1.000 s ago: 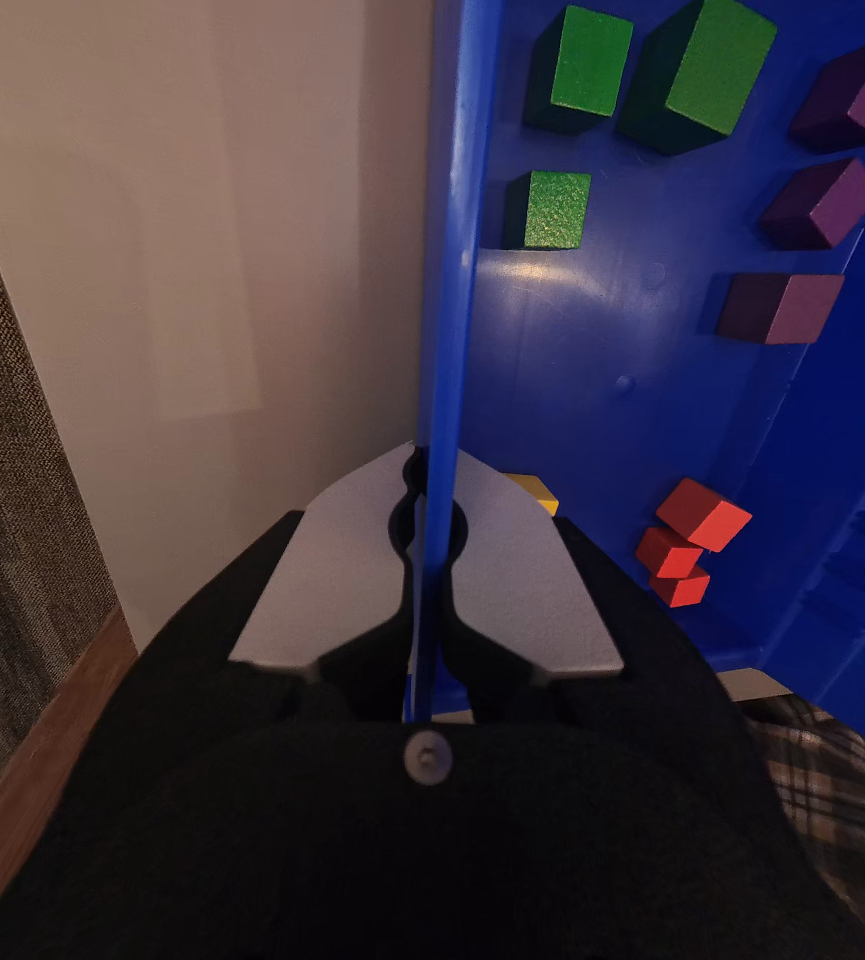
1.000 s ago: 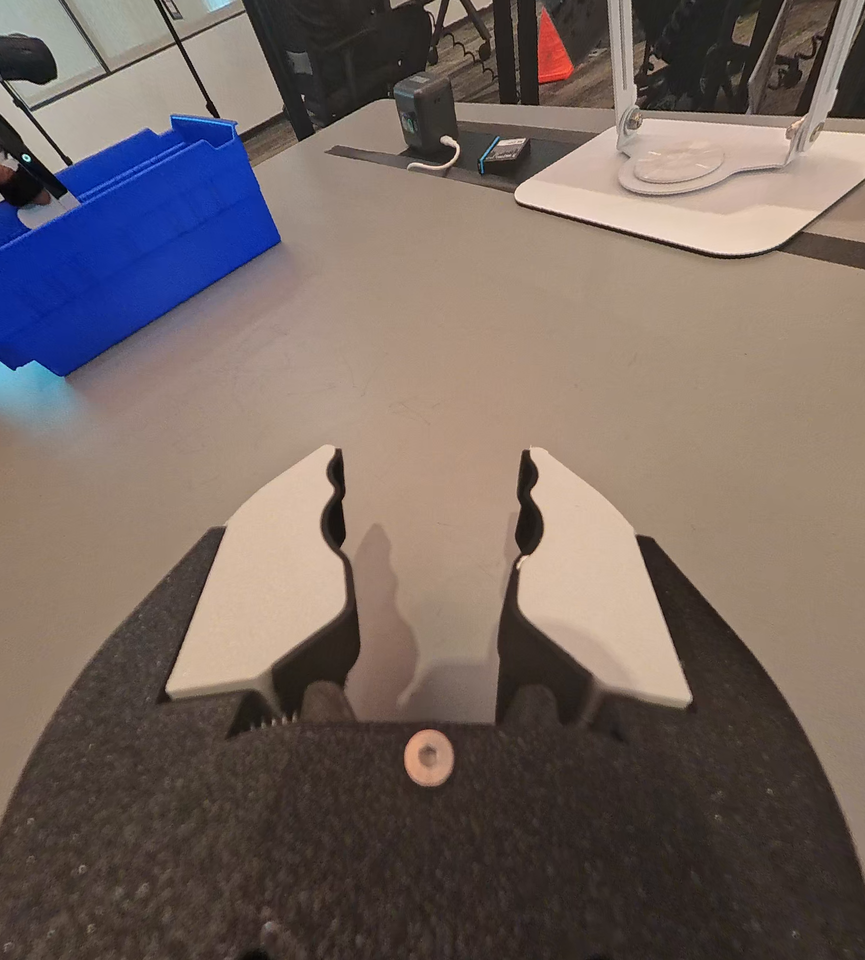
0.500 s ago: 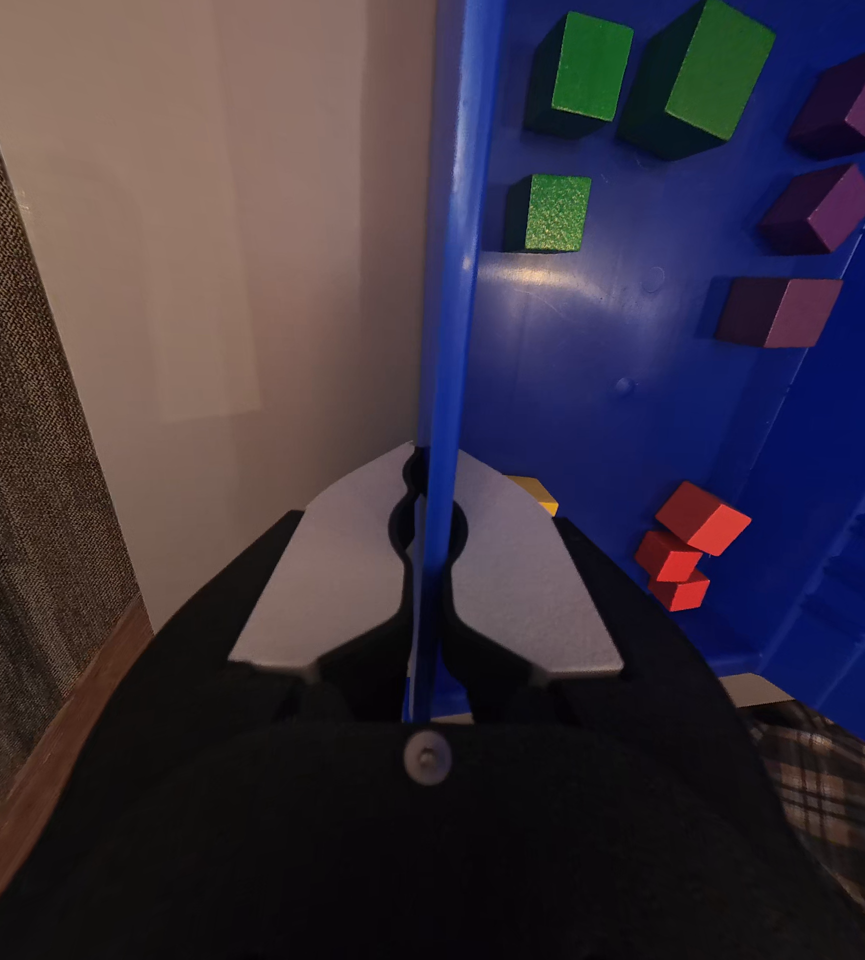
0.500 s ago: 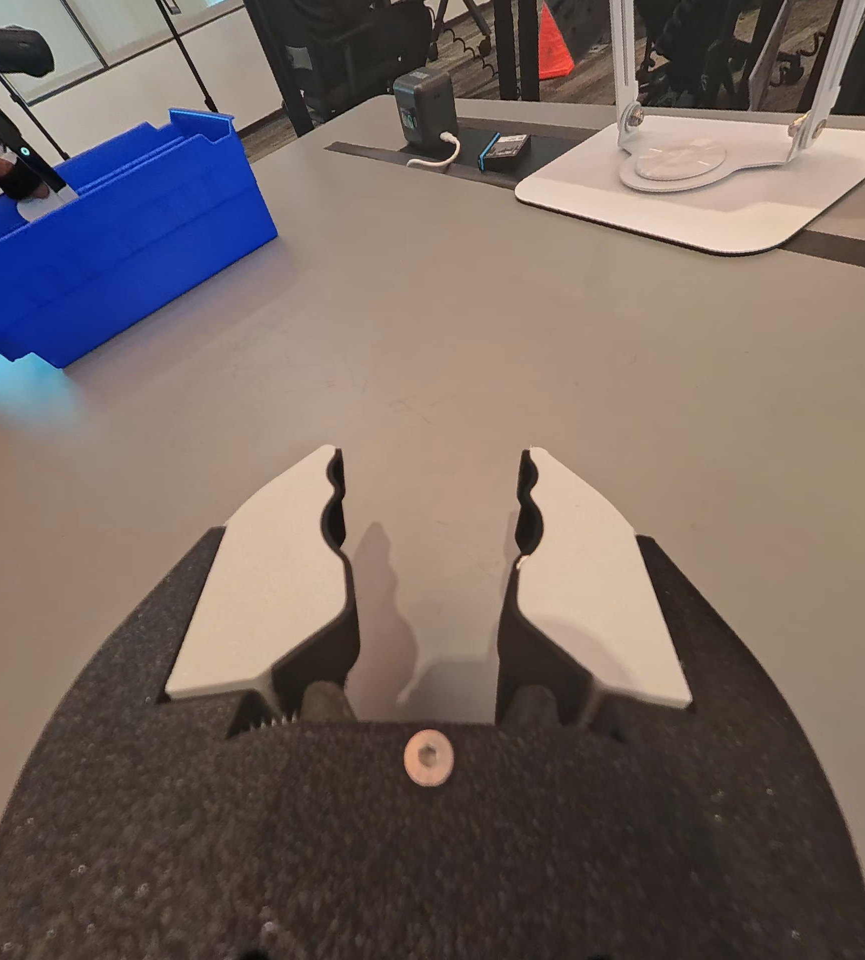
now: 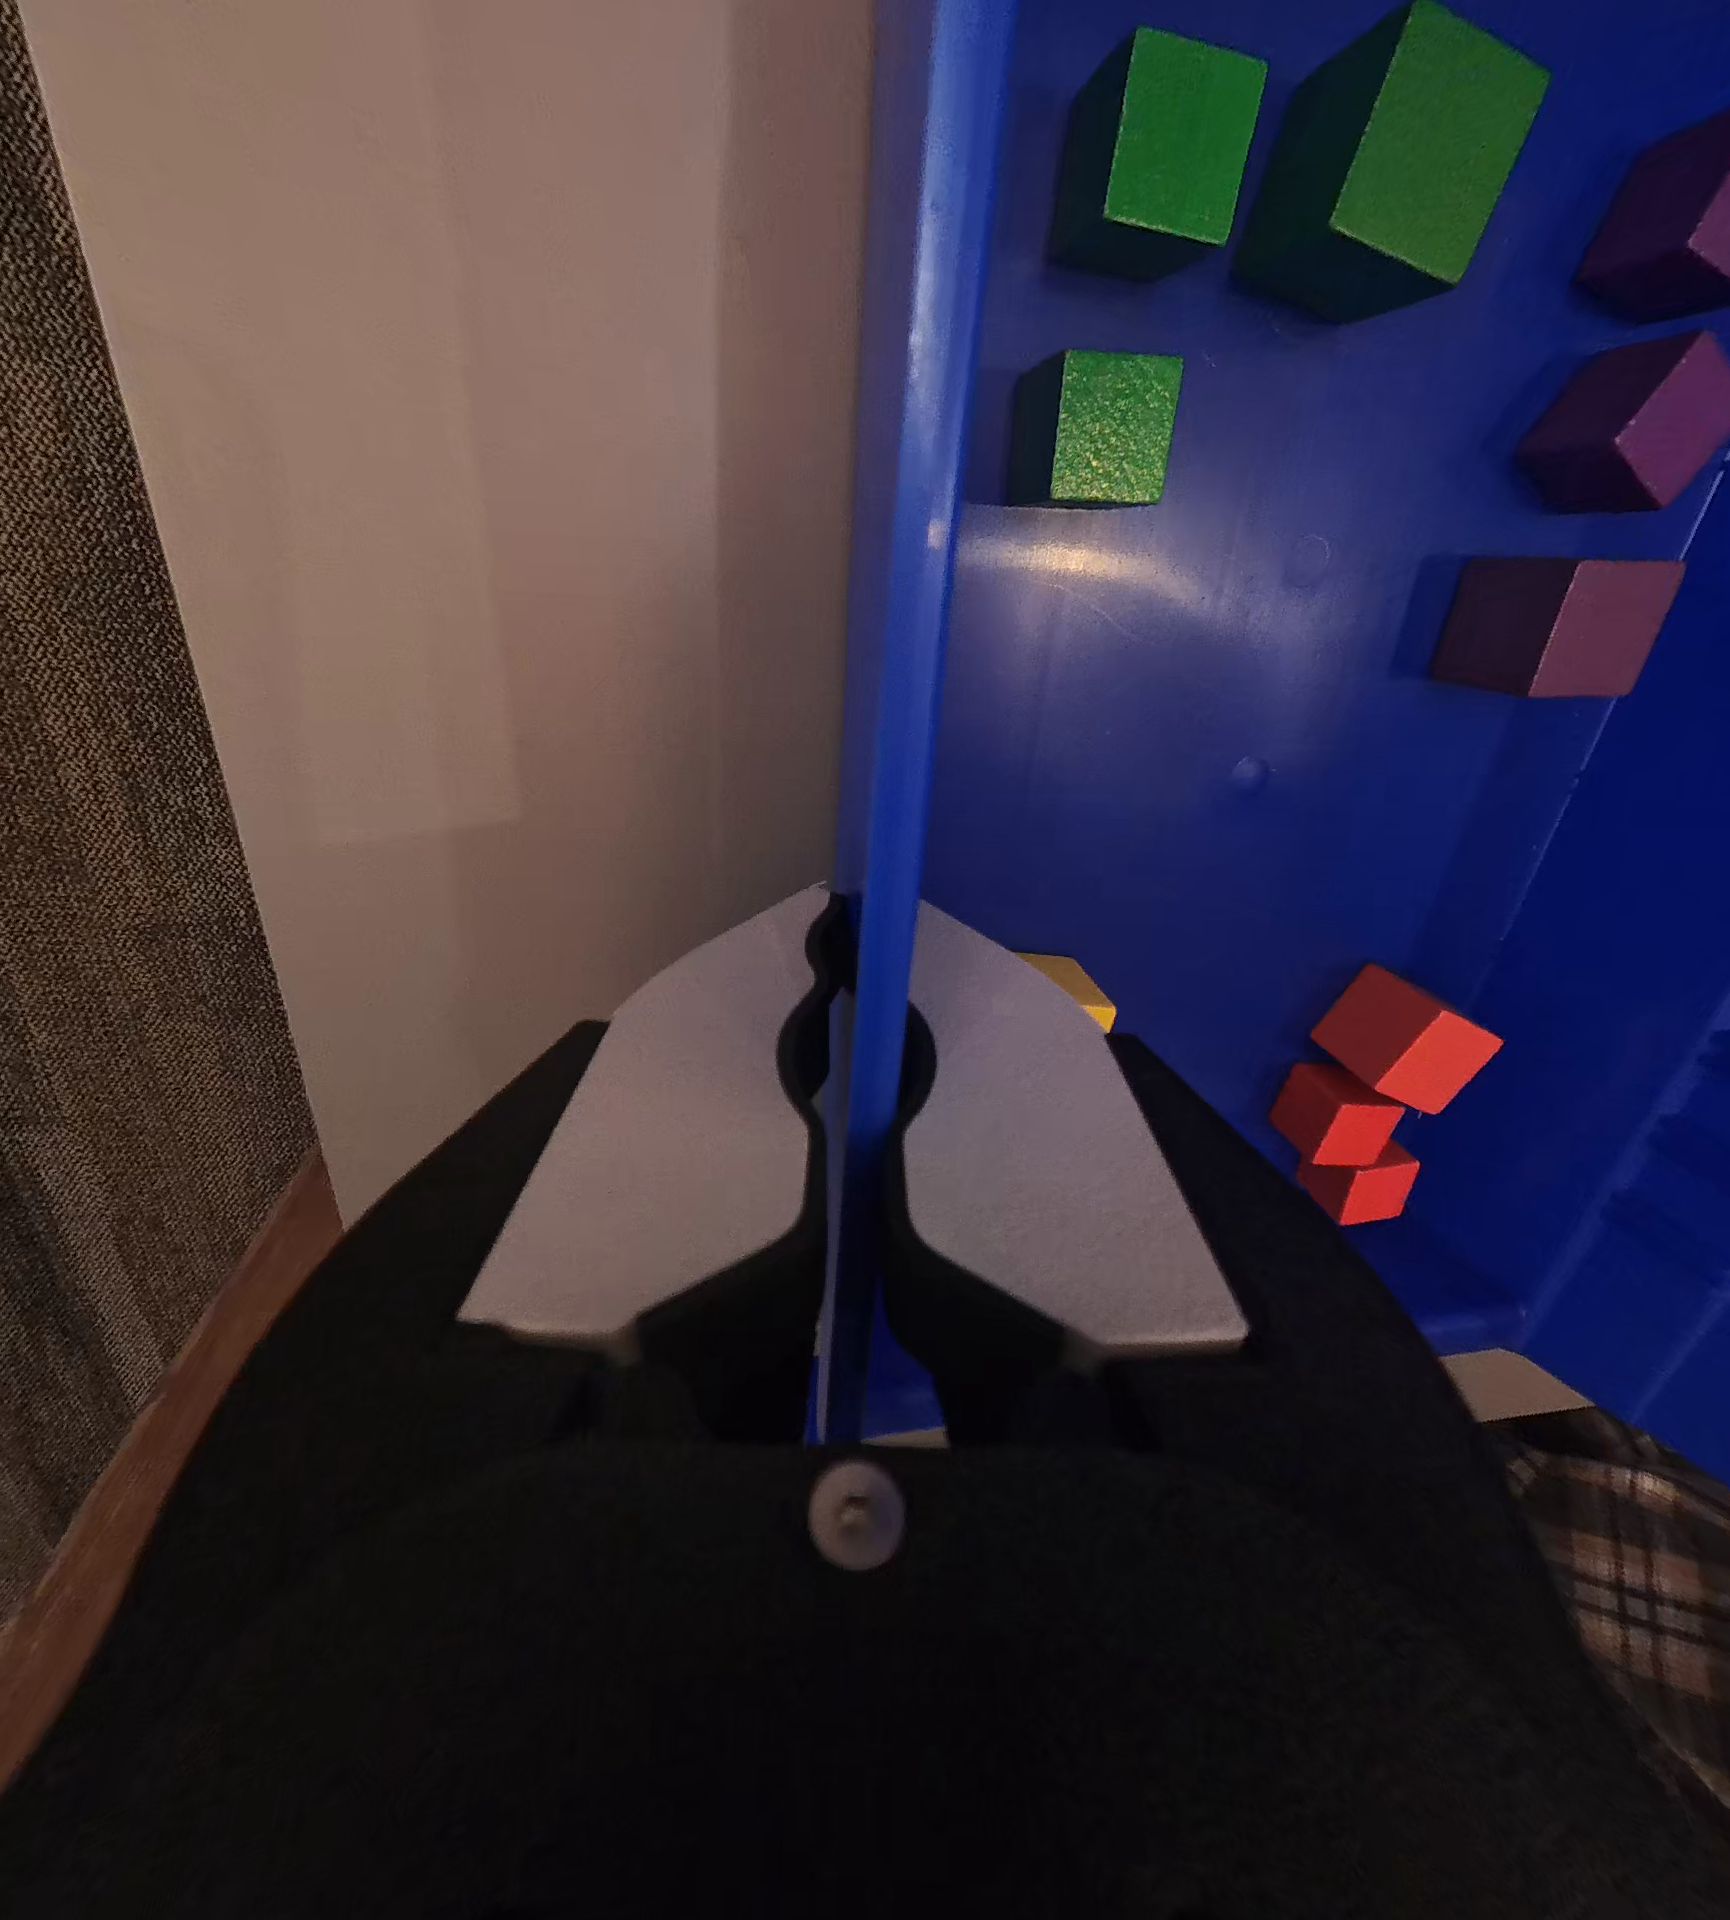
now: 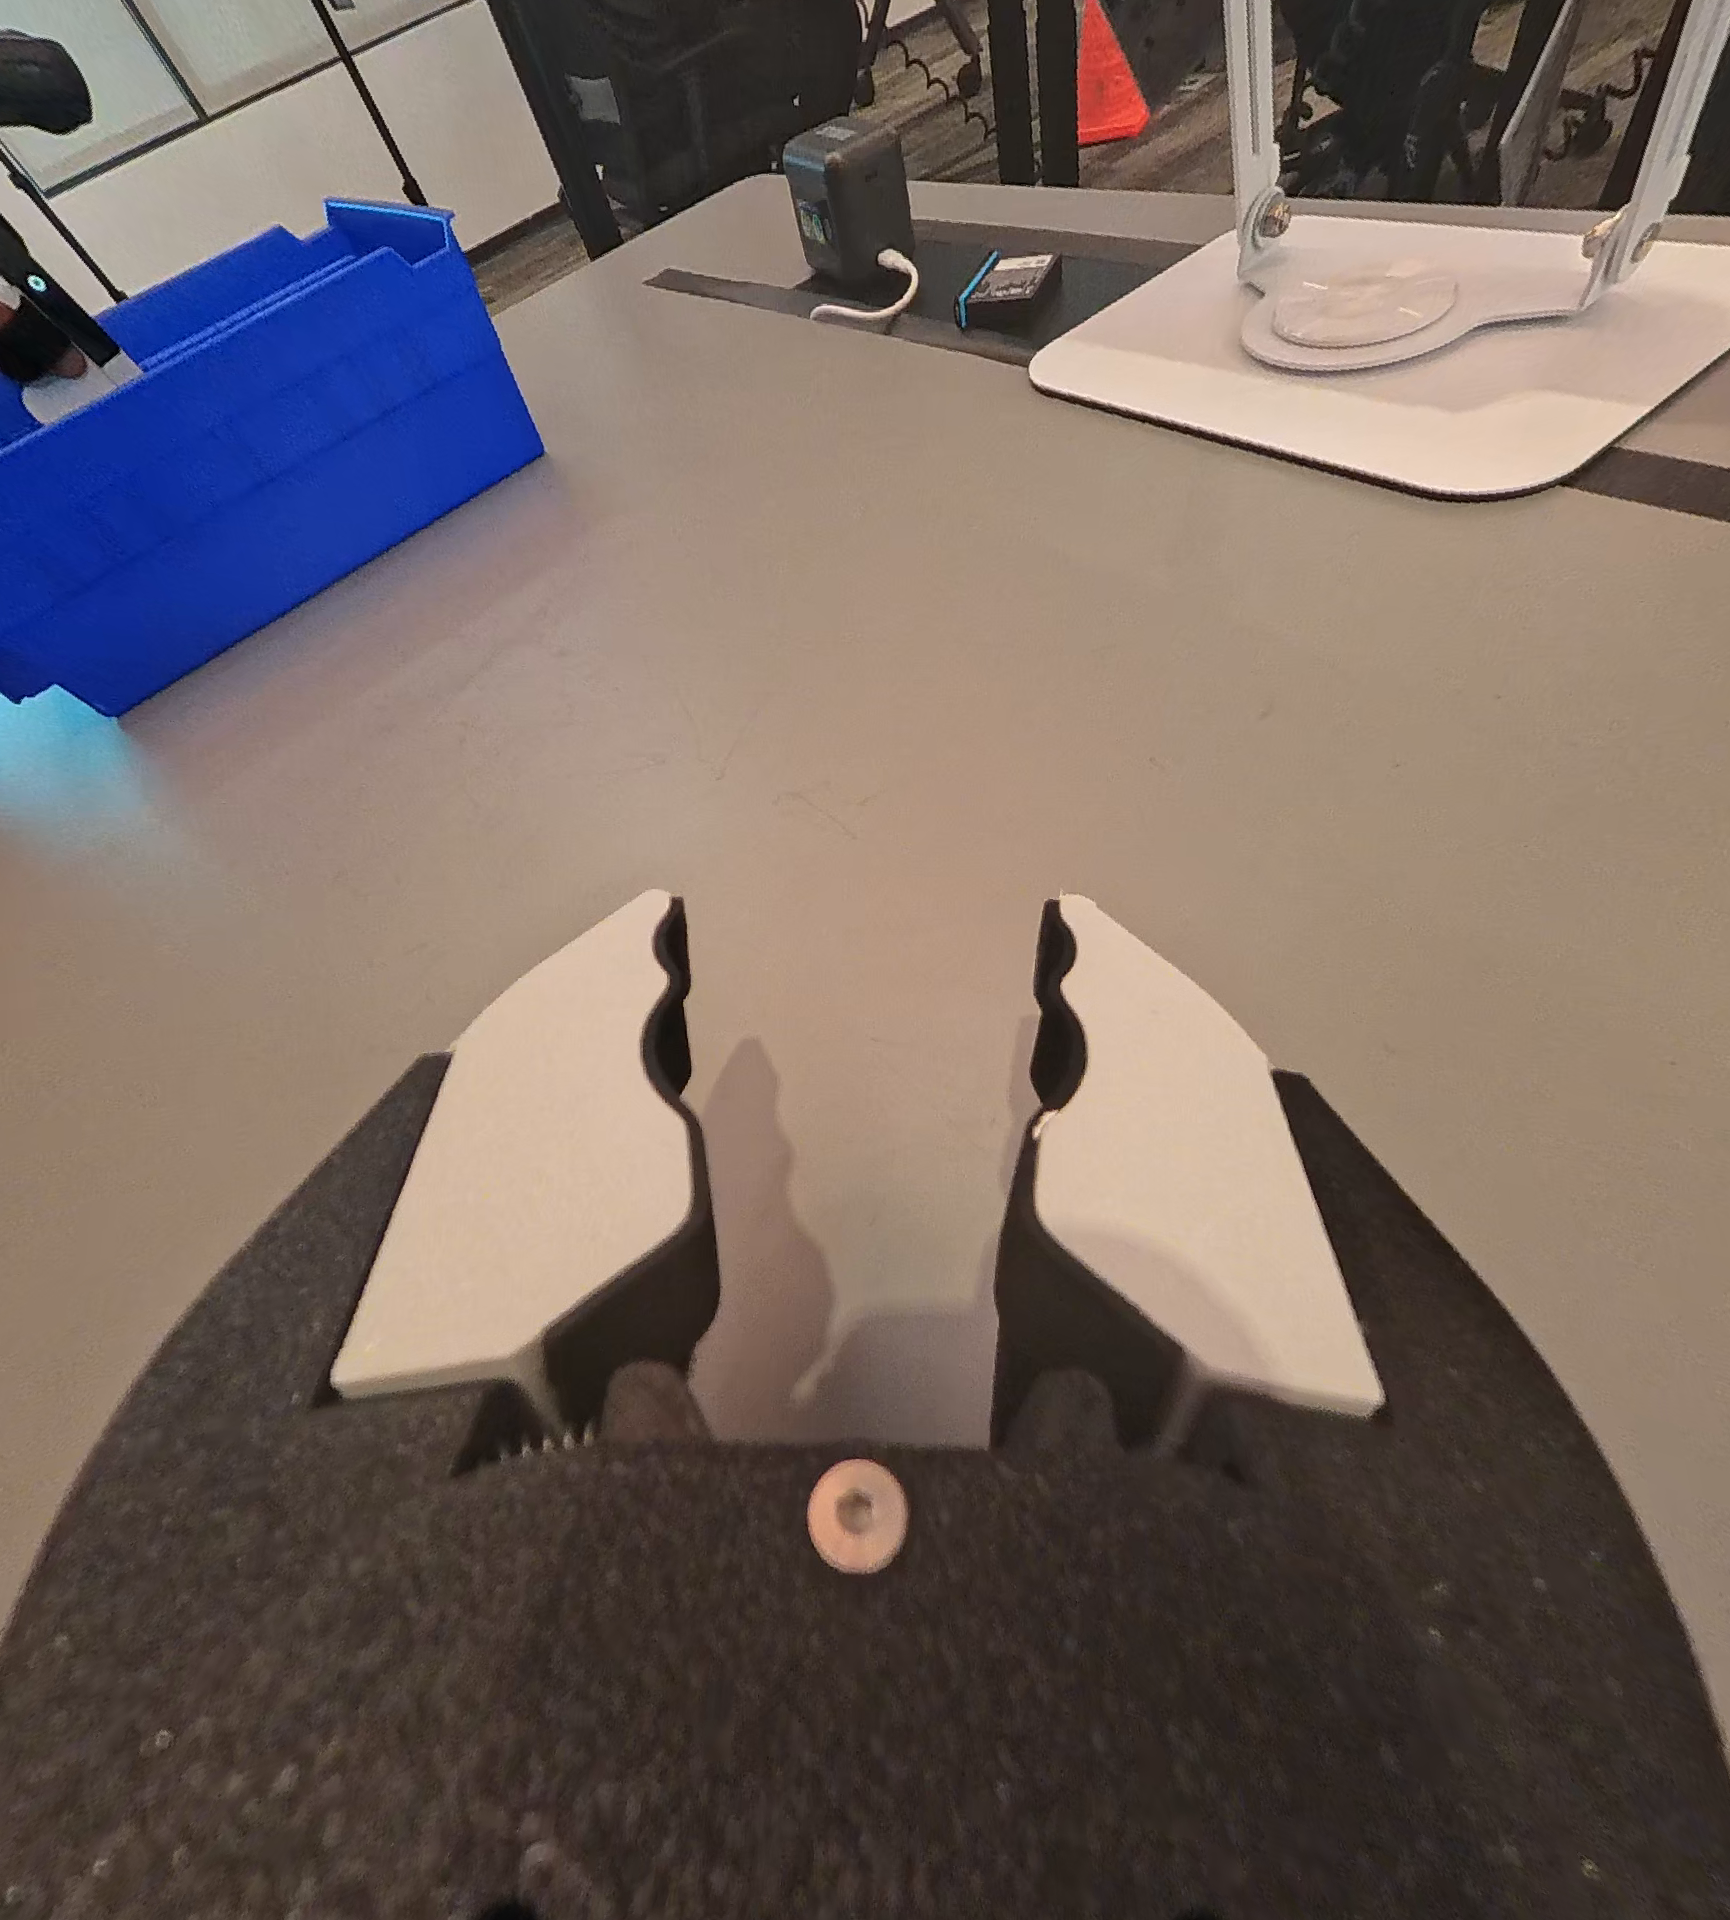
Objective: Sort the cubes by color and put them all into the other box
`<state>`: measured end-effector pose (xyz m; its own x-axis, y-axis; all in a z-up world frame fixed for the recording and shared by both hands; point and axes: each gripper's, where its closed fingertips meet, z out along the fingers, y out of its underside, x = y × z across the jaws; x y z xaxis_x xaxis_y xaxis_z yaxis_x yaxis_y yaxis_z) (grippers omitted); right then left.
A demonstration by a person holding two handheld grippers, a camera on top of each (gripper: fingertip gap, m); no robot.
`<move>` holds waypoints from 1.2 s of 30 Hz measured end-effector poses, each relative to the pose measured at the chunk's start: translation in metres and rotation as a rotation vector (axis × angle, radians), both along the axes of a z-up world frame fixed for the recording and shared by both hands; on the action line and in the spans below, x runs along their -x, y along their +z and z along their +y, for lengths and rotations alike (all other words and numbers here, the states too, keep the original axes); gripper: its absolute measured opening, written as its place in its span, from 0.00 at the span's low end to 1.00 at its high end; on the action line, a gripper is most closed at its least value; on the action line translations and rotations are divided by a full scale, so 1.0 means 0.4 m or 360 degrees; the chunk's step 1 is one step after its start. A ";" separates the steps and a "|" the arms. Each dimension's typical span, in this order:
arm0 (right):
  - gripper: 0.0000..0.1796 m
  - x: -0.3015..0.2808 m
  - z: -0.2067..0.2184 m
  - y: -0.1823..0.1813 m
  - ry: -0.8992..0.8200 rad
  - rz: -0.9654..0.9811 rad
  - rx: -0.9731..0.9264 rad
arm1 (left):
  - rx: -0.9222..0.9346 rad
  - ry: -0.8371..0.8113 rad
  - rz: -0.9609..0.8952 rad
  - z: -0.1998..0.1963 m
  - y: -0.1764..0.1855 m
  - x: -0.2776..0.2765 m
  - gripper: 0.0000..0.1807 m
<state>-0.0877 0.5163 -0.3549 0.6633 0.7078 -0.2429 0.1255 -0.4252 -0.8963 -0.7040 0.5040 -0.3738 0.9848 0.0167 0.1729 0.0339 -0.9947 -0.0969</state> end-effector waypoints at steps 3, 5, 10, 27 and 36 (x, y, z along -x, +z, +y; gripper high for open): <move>0.36 -0.001 0.000 0.001 -0.0001 0.0000 -0.0002 | -0.0002 0.0004 -0.0003 0.003 0.000 0.005 0.03; 0.36 -0.002 0.000 0.001 -0.0003 0.0000 -0.0001 | -0.0003 0.0004 -0.0003 0.005 0.000 0.008 0.03; 0.36 -0.002 -0.003 0.008 0.0002 0.0010 -0.0006 | -0.0003 0.0003 -0.0004 0.007 0.001 0.017 0.03; 0.36 -0.005 -0.006 0.009 0.0003 0.0008 0.0001 | -0.0020 0.0022 -0.0004 0.019 0.001 0.042 0.03; 0.36 -0.007 -0.009 0.009 0.0003 0.0000 0.0004 | -0.0030 0.0021 0.0017 0.031 0.001 0.062 0.03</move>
<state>-0.0848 0.5128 -0.3512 0.6620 0.7085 -0.2446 0.1262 -0.4271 -0.8954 -0.7289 0.5164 -0.3734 0.9863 0.0268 0.1627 0.0461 -0.9922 -0.1161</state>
